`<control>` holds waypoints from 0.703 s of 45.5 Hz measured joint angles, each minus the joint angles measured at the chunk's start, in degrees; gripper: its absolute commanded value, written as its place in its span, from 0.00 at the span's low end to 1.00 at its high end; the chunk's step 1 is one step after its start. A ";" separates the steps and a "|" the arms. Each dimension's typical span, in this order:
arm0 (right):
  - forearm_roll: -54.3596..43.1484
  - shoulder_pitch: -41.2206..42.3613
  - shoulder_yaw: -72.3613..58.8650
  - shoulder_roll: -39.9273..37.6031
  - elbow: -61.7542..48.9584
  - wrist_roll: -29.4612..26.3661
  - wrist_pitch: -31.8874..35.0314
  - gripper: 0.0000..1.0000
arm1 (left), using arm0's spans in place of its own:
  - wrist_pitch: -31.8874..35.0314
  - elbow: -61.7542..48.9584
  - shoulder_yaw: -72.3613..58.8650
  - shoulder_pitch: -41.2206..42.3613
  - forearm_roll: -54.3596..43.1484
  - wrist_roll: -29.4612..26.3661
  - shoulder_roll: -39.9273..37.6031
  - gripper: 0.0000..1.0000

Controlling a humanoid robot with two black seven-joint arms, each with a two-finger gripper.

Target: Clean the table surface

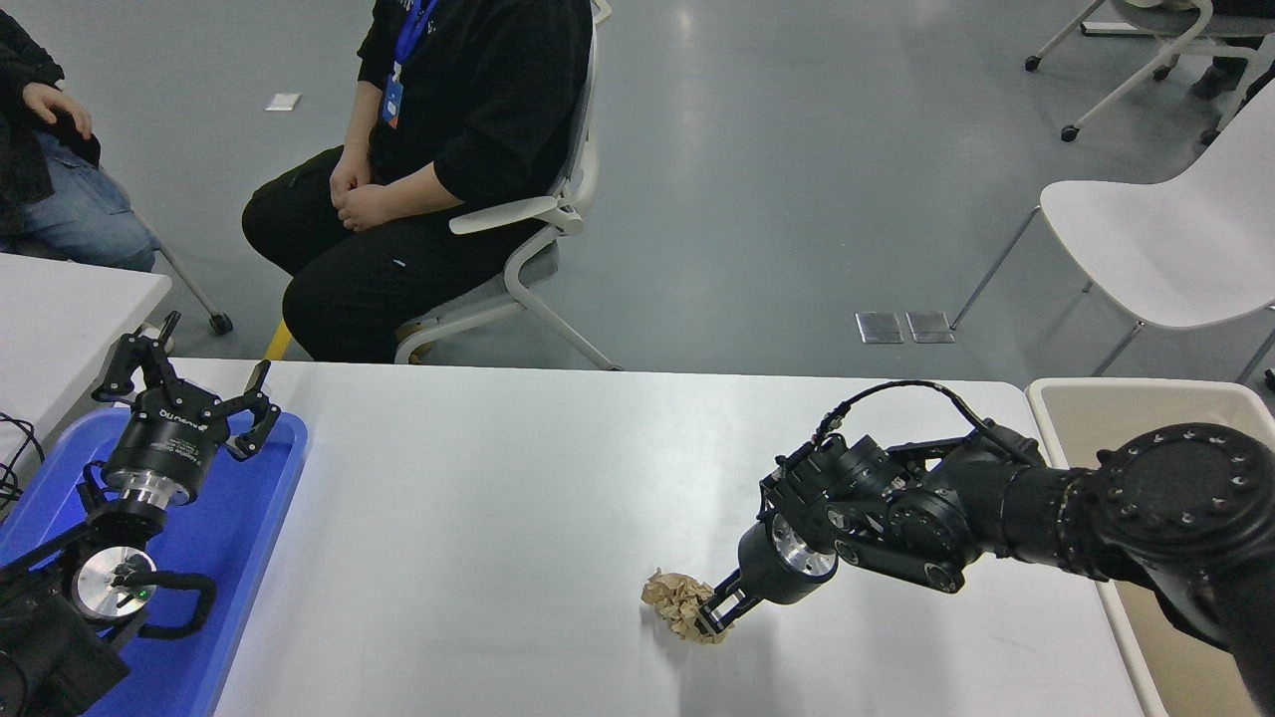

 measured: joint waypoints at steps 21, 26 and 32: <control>11.02 7.41 12.57 0.01 1.80 0.22 0.45 0.00 | 0.00 -0.01 0.00 0.00 0.00 0.00 0.00 1.00; 12.95 8.46 16.06 -0.40 1.75 0.22 0.54 0.00 | 0.00 0.00 0.00 0.00 0.00 0.00 0.00 1.00; 14.61 8.95 20.29 -1.69 1.20 0.19 0.55 0.00 | 0.00 0.00 0.01 0.00 0.00 0.00 0.00 1.00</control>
